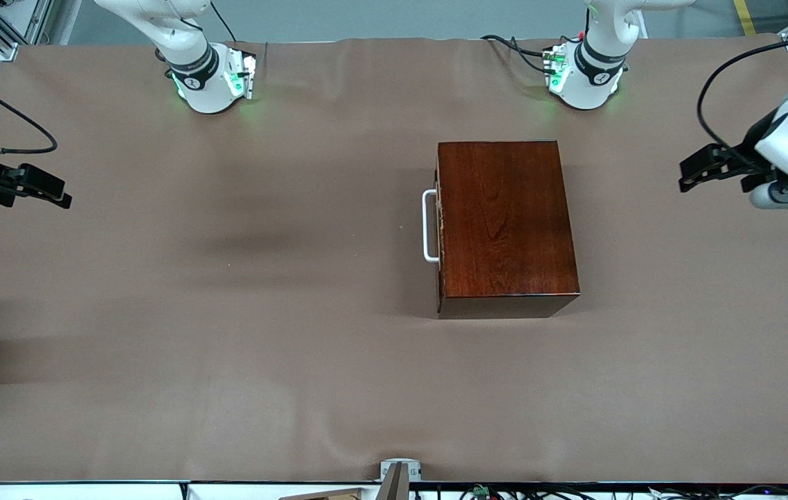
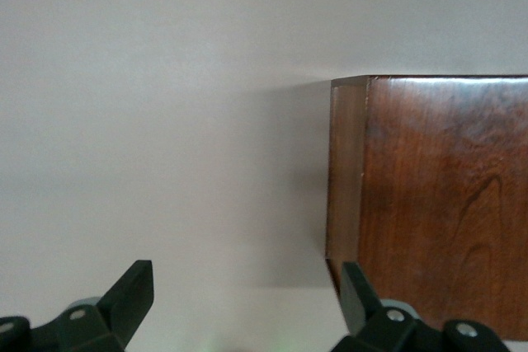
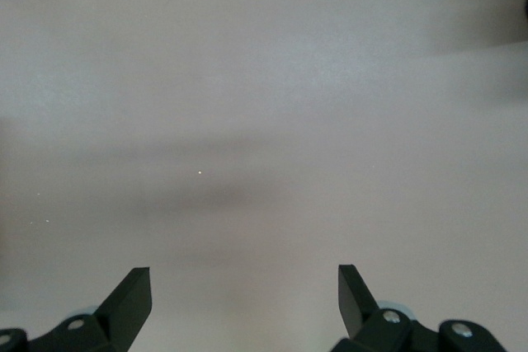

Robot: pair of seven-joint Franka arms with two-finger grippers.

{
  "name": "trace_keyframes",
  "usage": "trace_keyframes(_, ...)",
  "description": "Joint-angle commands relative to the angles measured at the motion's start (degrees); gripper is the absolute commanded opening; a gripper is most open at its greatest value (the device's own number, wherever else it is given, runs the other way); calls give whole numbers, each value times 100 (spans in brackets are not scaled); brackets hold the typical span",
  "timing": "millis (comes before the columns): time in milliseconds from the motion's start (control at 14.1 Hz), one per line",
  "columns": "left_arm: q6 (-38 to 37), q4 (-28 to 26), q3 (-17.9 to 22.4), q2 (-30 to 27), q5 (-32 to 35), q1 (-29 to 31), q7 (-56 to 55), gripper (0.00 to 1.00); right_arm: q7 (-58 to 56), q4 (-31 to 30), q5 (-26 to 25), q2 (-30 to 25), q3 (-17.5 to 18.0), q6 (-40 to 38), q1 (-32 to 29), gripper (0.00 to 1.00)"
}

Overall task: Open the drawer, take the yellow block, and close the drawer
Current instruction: 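Reach the left gripper toward the white drawer handle of the box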

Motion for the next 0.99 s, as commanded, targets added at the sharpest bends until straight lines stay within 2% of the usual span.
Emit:
trace_keyframes(0,-102,280,-32,221,-159,-170,-651,100,64,9,-45,-34,40,5,-19,100)
trace_keyframes(142,-102,350,-32,379,-379,-249,-1222,100,64,9,-45,-34,40,5,-19,100)
trace_keyframes(496,-102,368,-32,573,-362,-714,-1945,100,64,9,-45,-34,40,5,-19,100)
trace_keyframes(922,-102,333,-14,643,-301,-742,-2060,100,64,0,-45,-34,40,5,-19,100)
